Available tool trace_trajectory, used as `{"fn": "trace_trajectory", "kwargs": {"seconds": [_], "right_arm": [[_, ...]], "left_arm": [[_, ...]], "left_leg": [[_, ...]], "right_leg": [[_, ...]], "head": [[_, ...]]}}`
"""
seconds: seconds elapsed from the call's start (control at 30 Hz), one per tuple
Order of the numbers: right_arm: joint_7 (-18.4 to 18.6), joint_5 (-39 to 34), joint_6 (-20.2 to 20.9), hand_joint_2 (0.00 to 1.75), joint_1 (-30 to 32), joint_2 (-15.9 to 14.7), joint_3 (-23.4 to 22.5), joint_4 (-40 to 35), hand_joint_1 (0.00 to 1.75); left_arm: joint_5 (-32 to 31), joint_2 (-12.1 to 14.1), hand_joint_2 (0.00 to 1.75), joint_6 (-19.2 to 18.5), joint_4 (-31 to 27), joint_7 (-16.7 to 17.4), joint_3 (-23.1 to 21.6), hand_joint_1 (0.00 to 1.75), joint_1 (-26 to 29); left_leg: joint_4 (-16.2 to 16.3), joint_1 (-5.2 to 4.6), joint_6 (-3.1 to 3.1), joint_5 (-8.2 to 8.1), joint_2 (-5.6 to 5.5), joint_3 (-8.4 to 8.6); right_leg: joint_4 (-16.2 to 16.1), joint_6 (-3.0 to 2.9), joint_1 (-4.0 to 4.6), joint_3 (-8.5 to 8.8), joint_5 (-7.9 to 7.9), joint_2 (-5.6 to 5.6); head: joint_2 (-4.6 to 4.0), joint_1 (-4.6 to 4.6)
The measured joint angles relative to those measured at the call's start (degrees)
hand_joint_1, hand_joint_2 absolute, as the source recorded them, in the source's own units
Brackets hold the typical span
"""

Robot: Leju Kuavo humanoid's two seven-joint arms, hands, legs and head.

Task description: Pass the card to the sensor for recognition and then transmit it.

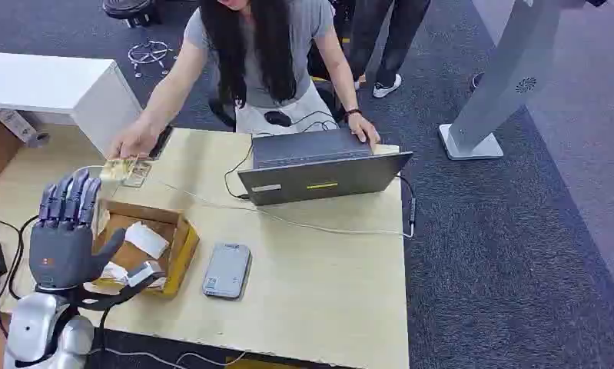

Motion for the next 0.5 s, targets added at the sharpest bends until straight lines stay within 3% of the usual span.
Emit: {"fn": "trace_trajectory", "kwargs": {"seconds": [0.17,0.33,0.5], "right_arm": [[1.0,1.3,0.7,1.75,-0.2,0.0,0.2,0.0,0.0],[1.1,1.4,0.8,1.75,-0.3,0.0,0.4,0.0,0.0],[1.1,1.4,0.7,1.75,-0.3,0.0,0.4,0.0,0.0]], "left_arm": [[-8.3,3.4,1.75,-0.1,10.1,6.9,-3.5,0.0,-8.1],[-9.6,4.4,1.75,-0.7,16.9,8.5,-6.8,0.0,-14.6],[-9.3,4.4,1.75,-0.7,20.0,8.7,-8.5,0.0,-17.3]], "left_leg": [[0.0,0.0,-0.01,0.1,-0.03,-0.05],[0.1,-0.01,0.02,0.13,-0.05,-0.1],[0.1,-0.01,0.02,0.13,0.02,-0.12]], "right_leg": [[0.0,0.05,0.0,-0.03,0.13,-0.01],[0.0,0.1,0.0,-0.03,0.18,-0.02],[0.0,0.12,0.0,-0.06,0.26,0.07]], "head": [[0.0,0.04],[0.0,0.02],[0.0,0.04]]}}
